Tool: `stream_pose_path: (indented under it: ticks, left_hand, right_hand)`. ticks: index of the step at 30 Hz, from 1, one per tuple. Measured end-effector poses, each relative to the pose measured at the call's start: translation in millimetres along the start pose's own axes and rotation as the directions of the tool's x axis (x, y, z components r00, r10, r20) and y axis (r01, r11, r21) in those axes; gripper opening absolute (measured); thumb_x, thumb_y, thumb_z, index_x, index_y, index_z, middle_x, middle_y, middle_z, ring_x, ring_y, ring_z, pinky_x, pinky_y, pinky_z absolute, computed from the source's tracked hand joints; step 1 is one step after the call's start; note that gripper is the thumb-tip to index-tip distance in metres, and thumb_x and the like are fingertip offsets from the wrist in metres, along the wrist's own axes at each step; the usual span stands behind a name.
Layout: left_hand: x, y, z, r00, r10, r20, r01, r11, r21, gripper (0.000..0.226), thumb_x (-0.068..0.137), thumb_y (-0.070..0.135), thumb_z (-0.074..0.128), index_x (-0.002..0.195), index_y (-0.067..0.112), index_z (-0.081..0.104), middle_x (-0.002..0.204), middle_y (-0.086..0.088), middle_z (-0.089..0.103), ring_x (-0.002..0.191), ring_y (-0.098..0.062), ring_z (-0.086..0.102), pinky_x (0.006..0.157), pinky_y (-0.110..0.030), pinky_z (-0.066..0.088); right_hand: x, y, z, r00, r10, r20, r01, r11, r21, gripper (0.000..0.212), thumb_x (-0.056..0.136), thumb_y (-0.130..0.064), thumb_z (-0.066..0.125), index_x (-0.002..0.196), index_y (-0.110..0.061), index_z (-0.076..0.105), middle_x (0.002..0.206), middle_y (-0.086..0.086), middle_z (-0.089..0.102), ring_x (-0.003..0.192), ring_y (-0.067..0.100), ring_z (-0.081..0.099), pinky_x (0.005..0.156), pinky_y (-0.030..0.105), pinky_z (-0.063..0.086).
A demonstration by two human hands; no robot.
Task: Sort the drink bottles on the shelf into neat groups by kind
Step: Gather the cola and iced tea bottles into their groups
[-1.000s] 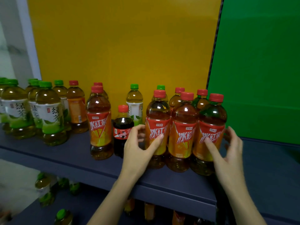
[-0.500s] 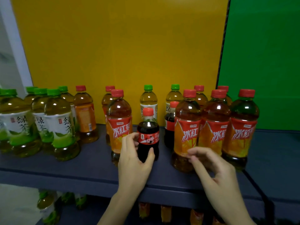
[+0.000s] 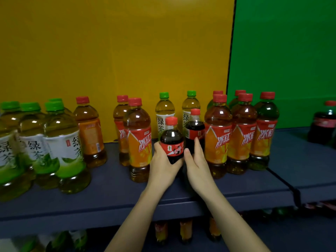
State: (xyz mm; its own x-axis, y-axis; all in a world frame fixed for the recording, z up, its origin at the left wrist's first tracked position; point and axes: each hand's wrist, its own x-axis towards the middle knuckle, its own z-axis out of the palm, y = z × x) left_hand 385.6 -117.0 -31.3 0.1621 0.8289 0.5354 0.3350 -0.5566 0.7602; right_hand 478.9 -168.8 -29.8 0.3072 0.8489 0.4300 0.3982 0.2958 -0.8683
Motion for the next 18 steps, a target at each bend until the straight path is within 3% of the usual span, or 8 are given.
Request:
stream_pose_path:
  ticks: [2, 6, 12, 18]
  left_hand:
    - [-1.8, -2.8, -1.3, 1.0, 0.016, -0.026, -0.016, 1.0, -0.024, 0.065, 0.074, 0.023, 0.077, 0.121, 0.012, 0.034, 0.12, -0.004, 0.053, 0.11, -0.017, 0.054, 0.085, -0.024, 0.046]
    - [-4.4, -6.7, -4.4, 0.999, 0.017, -0.052, -0.02, 0.998, -0.065, 0.073, 0.072, 0.022, 0.078, 0.127, 0.01, 0.032, 0.123, -0.006, 0.052, 0.114, -0.018, 0.052, 0.093, -0.03, 0.046]
    - [-5.6, -8.8, -9.6, 0.999, -0.031, -0.045, 0.024, 0.988, -0.154, 0.075, 0.069, 0.017, 0.08, 0.128, 0.011, 0.034, 0.121, -0.003, 0.052, 0.112, -0.017, 0.051, 0.089, -0.025, 0.042]
    - [-7.8, -7.3, -12.6, 0.998, -0.04, -0.047, 0.032, 0.986, -0.162, 0.074, 0.068, 0.016, 0.081, 0.127, 0.009, 0.037, 0.117, 0.0, 0.052, 0.107, -0.012, 0.049, 0.084, -0.02, 0.038]
  right_hand:
    - [12.7, 6.2, 9.3, 0.996, -0.031, -0.081, 0.033, 0.999, 0.013, 0.06, 0.1, -0.03, 0.031, 0.149, -0.021, 0.0, 0.158, -0.005, 0.002, 0.143, 0.006, 0.003, 0.115, 0.024, 0.006]
    - [40.2, 17.0, 20.7, 0.965, -0.008, -0.261, 0.029, 0.997, 0.076, 0.064, 0.095, -0.023, 0.04, 0.149, -0.021, 0.006, 0.156, 0.001, 0.015, 0.143, 0.016, 0.013, 0.118, 0.044, 0.014]
    - [68.3, 23.6, 29.5, 0.919, 0.088, -0.385, -0.091, 0.996, 0.012, 0.077, 0.081, 0.0, 0.048, 0.146, -0.013, 0.008, 0.149, 0.014, 0.028, 0.138, 0.031, 0.027, 0.113, 0.049, 0.025]
    - [80.9, 22.8, 31.9, 0.914, 0.131, -0.385, -0.167, 0.984, -0.06, 0.084, 0.083, -0.011, 0.062, 0.144, -0.001, 0.005, 0.146, 0.022, 0.031, 0.134, 0.035, 0.034, 0.109, 0.048, 0.031]
